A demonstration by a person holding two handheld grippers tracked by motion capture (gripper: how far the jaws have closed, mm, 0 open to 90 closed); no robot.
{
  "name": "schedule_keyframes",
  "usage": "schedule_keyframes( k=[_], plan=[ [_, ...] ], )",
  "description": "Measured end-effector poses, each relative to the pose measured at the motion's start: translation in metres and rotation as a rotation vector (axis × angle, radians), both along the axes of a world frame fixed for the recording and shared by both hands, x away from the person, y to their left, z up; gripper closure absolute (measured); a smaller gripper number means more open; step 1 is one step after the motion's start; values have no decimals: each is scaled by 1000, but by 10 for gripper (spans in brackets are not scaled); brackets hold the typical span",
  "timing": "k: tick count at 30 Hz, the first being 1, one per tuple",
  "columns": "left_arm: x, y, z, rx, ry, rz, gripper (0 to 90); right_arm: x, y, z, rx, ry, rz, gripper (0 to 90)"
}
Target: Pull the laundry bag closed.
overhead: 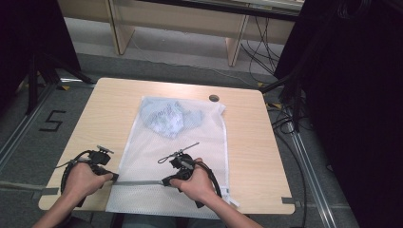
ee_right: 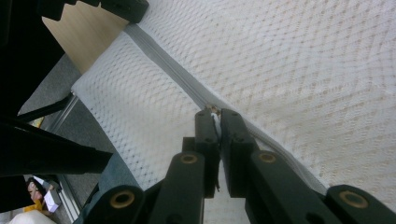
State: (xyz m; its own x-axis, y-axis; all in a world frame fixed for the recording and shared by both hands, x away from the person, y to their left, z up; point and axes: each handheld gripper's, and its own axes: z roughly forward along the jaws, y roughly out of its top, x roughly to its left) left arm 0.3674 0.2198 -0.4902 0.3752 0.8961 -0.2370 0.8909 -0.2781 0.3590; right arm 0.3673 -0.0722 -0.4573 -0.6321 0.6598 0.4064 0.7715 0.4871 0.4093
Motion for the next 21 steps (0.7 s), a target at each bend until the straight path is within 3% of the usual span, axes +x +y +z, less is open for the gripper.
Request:
schedule_keyframes(
  k=[1, 7, 10, 11, 14, 21],
  plan=[
    [0, 0, 0, -1, -1, 4, 900, 0, -1, 0, -21, 2, -6, 871],
    [0, 0, 0, 1, 1, 1, 900, 0, -3, -1, 7, 0, -1, 871],
    [0, -1, 0, -4, -5, 14, 900, 0, -4, 0, -6, 17, -13, 871],
    [0, 0, 0, -1, -1, 5, 899, 1, -6, -1, -12, -10, -4, 871],
    [0, -1, -1, -4, -5, 13, 900, 0, -5, -1, 12, 3, 0, 871],
    [0, -1, 0, -2, 0, 8, 900, 0, -8, 0, 7, 9, -20, 871]
  ],
)
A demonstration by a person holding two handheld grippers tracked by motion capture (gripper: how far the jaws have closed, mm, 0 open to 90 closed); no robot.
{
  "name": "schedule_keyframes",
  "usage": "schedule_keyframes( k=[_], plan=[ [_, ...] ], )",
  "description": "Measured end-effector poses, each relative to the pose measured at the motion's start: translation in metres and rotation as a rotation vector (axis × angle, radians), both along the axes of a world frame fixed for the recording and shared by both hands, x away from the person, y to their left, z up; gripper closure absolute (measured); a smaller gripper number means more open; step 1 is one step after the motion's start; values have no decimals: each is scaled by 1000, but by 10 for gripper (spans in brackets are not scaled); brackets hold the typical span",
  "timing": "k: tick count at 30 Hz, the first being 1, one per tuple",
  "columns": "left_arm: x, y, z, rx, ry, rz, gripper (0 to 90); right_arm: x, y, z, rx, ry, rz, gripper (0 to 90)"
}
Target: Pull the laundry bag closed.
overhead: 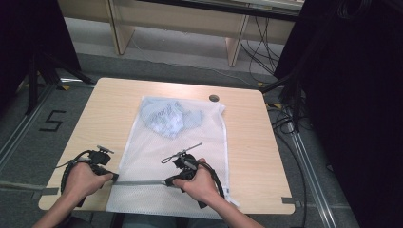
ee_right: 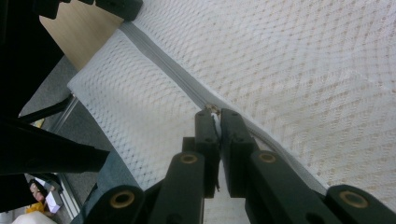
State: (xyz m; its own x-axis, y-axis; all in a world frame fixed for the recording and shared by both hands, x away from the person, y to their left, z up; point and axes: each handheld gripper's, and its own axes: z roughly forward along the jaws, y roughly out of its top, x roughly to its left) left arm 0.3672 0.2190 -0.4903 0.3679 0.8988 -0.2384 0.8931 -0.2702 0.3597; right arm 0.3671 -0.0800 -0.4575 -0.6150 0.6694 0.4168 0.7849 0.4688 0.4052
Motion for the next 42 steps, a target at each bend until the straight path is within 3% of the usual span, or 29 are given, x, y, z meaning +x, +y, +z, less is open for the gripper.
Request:
schedule_keyframes(
  k=[3, 4, 8, 10, 11, 15, 19, 20, 21, 23, 30, 31, 32, 34, 36, 42],
  plan=[
    [0, 0, 0, -1, -1, 4, 899, 1, -3, 0, 8, 15, 14, 871],
    [0, 0, 0, -1, -2, 4, 900, 2, -4, -1, -13, 11, 15, 871],
    [0, -1, 0, -1, -2, 5, 899, 1, -5, -1, 16, 15, 6, 871],
    [0, -1, 0, -1, -4, 6, 899, 2, -6, -1, 16, 4, 30, 871],
    [0, -1, 0, -1, -2, 6, 899, 1, -5, 0, 10, 6, 3, 870],
    [0, -1, 0, 0, -1, 5, 900, 0, -6, 1, 1, 36, -6, 871],
    [0, -1, 0, -1, -2, 6, 899, 2, -8, 0, 0, 5, 18, 870],
    [0, -1, 0, 0, -2, 6, 900, 0, -7, 1, 16, 8, 8, 871],
    [0, -1, 0, 0, -3, 5, 900, -1, -6, 2, 1, 20, -10, 871],
    [0, -1, 0, -1, -3, 7, 900, 0, -7, 0, 6, 4, 4, 871],
    [0, 1, 0, 4, 2, -10, 899, 0, -10, 1, 4, 6, 0, 871],
    [0, -1, 0, -1, -2, 8, 900, 0, -10, 0, 4, 4, 0, 871],
    [0, -1, 0, 0, -3, 6, 900, 0, -10, 0, 17, 26, -2, 870],
    [0, 0, 0, 0, -2, 5, 899, -1, -10, 0, 7, 11, -6, 870],
    [0, 0, 0, 1, -1, 1, 899, 0, -10, 0, 12, 31, -4, 871],
    [0, -1, 0, -1, -1, 6, 900, 1, -14, 1, 14, 15, 4, 871]
  ],
)
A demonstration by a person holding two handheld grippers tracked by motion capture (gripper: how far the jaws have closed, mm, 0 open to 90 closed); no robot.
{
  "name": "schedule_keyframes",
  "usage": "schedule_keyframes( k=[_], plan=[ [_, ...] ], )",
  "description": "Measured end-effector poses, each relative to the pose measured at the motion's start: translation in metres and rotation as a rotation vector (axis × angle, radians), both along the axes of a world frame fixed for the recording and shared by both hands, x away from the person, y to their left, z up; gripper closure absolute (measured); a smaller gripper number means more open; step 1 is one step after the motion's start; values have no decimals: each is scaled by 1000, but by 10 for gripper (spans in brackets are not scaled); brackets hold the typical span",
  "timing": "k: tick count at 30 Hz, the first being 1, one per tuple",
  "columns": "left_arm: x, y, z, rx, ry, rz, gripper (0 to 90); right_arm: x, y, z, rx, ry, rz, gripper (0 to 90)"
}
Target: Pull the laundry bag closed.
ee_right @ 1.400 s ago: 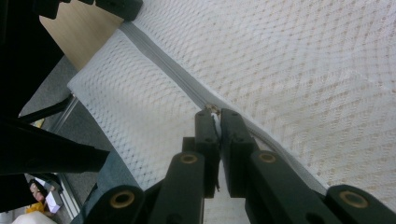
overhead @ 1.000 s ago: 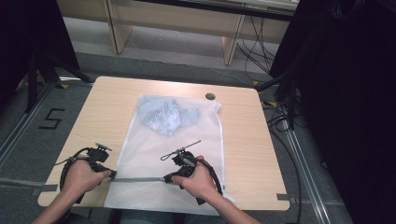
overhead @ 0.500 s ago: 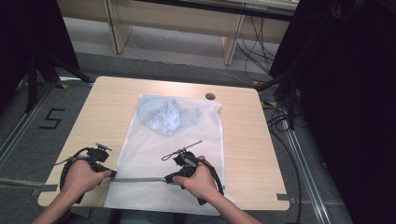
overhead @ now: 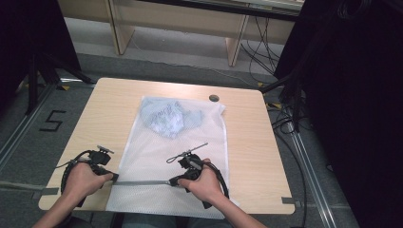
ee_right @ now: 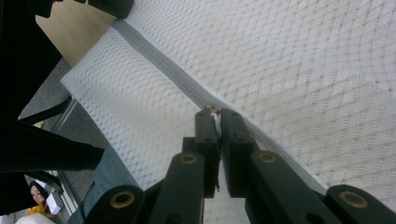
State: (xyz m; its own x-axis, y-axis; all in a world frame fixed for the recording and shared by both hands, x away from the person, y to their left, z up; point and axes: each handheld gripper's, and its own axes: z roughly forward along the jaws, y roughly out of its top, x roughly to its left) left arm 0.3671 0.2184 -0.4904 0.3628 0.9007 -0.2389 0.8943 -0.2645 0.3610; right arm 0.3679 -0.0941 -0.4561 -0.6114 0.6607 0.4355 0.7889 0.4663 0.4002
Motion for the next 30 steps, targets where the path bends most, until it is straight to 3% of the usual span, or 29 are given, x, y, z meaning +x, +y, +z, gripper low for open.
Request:
schedule_keyframes(
  k=[2, 3, 4, 9, 12, 14, 16, 17, 18, 24, 26, 27, 30],
  plan=[
    [0, 0, 0, 1, -1, -2, 899, 0, -1, -1, -4, -6, 12, 871],
    [0, 0, 0, 1, -2, -1, 900, 0, -1, 0, -16, 20, -7, 871],
    [0, 0, 0, 2, 1, -6, 899, -1, 0, 0, -14, 18, -22, 871],
    [0, 0, 0, 2, 0, -1, 900, 1, -4, -3, -4, -16, 21, 871],
    [0, 0, 0, 2, -1, -1, 900, -1, -4, -1, -21, 19, -17, 871],
    [0, 0, 0, 1, -1, -1, 899, 1, -6, -3, -46, -9, 19, 871],
    [0, 0, 0, 2, -1, -1, 900, 0, -7, -3, -31, -3, 13, 871],
    [0, 0, 0, 2, 0, -1, 900, 1, -7, -4, -30, -27, 9, 870],
    [0, 0, 0, 1, 0, 0, 900, 0, -5, -2, -4, 10, -11, 870],
    [0, 0, 0, 2, 0, -1, 900, -1, -6, -1, 4, 29, -3, 871],
    [0, 0, 0, 1, -1, -1, 900, -2, -6, -1, -15, 21, -27, 871],
    [0, 0, 0, 1, -2, 0, 900, -2, -5, -1, -10, 0, -24, 871],
    [0, 0, 0, 1, -1, 0, 899, -2, -6, -1, -6, -4, -20, 871]
  ],
)
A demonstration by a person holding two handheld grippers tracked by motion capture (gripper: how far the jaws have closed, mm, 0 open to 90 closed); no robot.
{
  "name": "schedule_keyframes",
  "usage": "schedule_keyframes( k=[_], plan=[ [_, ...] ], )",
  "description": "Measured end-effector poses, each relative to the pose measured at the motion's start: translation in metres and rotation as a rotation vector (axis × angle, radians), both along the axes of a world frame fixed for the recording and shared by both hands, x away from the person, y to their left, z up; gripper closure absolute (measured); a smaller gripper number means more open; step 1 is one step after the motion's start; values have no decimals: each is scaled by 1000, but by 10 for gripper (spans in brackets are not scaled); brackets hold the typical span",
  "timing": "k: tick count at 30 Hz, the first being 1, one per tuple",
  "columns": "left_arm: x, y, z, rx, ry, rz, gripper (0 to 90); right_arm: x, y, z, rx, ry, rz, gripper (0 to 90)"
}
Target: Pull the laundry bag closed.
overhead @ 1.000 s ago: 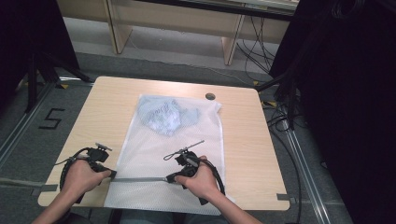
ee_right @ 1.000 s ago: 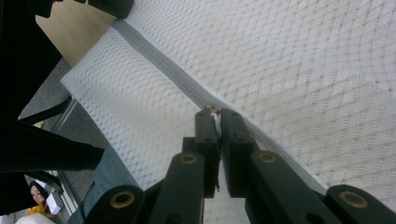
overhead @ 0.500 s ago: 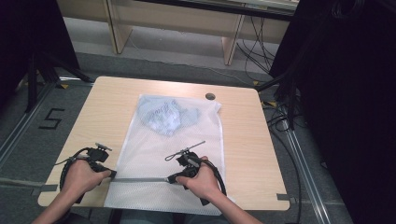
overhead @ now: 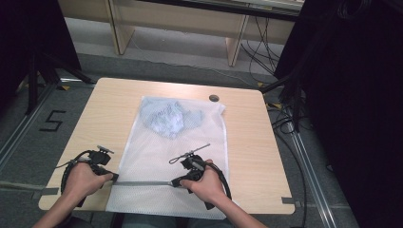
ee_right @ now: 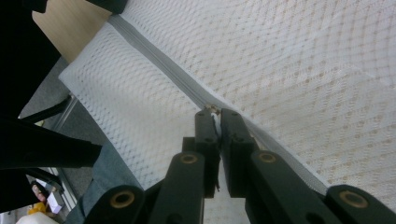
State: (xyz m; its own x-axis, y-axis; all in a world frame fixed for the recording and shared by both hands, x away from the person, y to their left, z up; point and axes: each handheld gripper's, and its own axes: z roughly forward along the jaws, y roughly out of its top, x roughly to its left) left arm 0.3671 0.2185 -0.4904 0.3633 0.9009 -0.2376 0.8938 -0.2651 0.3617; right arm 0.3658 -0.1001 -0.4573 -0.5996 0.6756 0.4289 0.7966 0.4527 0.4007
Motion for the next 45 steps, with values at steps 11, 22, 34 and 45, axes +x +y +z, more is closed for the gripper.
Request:
schedule_keyframes(
  k=[11, 22, 34, 45],
  plan=[
    [0, 0, 0, 0, 0, 1, 900, 0, -6, 1, -7, -2, -5, 870],
    [0, 0, 0, 0, -1, 1, 900, 0, -12, -1, -2, 6, -19, 870],
    [0, 0, 0, -1, 1, 1, 900, 0, -17, 0, -17, 5, -24, 870],
    [0, 0, 0, 0, -1, 0, 900, -1, -21, 0, -23, 27, -49, 870]
  ],
)
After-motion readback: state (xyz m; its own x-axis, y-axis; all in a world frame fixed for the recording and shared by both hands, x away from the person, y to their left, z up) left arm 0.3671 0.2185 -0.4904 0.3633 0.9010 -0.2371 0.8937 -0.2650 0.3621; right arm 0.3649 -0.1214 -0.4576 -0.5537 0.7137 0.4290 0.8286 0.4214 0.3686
